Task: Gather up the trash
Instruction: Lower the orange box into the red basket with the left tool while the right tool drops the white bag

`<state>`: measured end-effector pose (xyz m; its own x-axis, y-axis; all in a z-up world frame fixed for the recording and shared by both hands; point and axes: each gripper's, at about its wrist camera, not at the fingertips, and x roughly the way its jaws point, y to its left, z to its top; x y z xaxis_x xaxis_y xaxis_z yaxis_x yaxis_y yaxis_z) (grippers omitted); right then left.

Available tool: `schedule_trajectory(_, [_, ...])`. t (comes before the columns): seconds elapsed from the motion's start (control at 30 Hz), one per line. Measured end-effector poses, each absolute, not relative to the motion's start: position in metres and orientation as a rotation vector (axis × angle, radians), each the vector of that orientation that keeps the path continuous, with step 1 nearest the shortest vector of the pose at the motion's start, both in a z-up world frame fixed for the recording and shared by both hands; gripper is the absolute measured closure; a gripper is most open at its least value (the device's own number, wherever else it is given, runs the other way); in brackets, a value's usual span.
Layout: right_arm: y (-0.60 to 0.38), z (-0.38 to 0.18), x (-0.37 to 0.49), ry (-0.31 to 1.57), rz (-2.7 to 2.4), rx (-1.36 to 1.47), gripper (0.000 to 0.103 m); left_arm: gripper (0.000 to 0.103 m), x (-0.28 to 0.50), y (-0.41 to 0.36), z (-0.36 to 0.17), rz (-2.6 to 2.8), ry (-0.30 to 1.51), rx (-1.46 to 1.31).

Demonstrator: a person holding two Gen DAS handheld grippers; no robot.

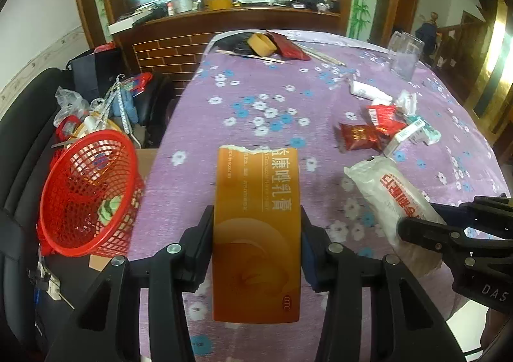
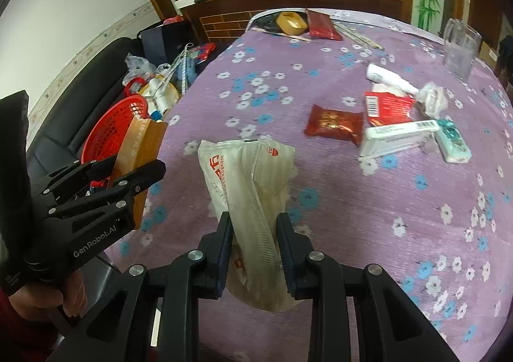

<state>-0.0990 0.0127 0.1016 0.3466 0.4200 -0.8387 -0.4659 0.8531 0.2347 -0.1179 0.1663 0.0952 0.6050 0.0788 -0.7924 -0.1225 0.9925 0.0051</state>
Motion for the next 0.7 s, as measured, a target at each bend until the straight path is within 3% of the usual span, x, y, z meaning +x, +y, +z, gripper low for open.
schedule_trajectory(0.7, [0.085, 0.108, -0.094, 1.082, 0.667, -0.096, 0.073, 0.058, -0.137, 0.243, 0.102, 0.213, 0.891, -0.141])
